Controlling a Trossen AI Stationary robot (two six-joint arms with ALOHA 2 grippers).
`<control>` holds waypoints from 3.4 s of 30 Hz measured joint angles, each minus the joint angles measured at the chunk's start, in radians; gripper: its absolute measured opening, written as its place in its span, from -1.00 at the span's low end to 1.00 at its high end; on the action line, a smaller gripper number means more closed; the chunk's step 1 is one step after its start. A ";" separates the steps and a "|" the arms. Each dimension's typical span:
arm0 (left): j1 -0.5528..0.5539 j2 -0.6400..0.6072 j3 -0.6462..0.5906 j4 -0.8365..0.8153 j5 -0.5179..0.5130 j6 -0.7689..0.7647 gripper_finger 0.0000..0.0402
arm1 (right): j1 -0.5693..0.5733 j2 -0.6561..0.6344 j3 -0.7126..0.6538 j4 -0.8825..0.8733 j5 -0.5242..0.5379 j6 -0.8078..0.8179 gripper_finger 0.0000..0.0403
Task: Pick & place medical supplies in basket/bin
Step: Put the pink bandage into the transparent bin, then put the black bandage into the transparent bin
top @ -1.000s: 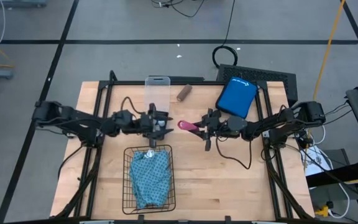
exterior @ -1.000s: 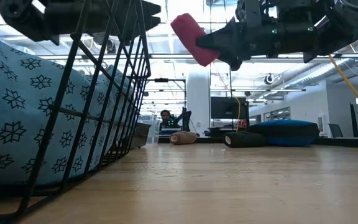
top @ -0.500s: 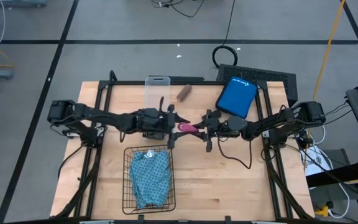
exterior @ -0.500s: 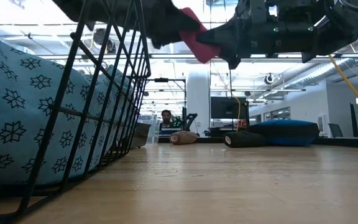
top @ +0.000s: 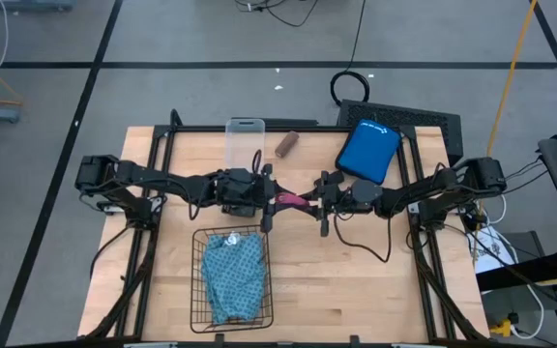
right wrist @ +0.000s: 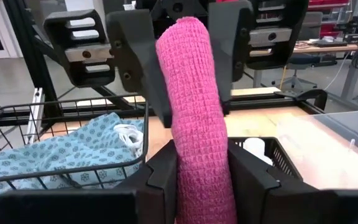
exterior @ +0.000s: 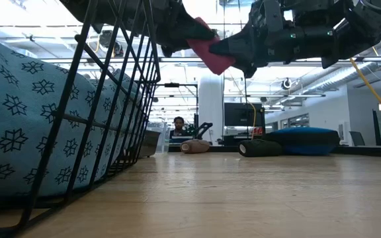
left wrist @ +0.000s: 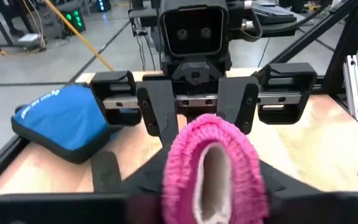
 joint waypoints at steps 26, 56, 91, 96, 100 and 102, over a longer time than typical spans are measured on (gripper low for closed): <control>0.095 -0.242 -0.002 -0.244 -0.034 0.146 -0.62 | -0.005 -0.002 0.001 -0.078 0.019 0.052 -0.52; 0.406 -0.274 -0.160 -0.216 -0.419 0.092 -0.62 | 0.007 -0.001 -0.004 -0.161 0.076 -0.001 -0.20; 0.509 -0.240 -0.439 0.056 -0.396 -0.265 -0.06 | 0.006 -0.001 -0.003 -0.160 0.079 -0.002 -0.23; 0.509 -0.240 -0.439 0.036 -0.399 -0.266 0.19 | 0.006 -0.001 -0.002 -0.159 0.079 -0.001 -0.23; 0.509 -0.240 -0.439 0.030 -0.397 -0.265 0.30 | 0.006 -0.001 -0.002 -0.160 0.079 -0.001 -0.23; 0.507 -0.240 -0.439 0.030 -0.397 -0.239 0.33 | 0.006 -0.001 -0.002 -0.160 0.079 -0.001 -0.23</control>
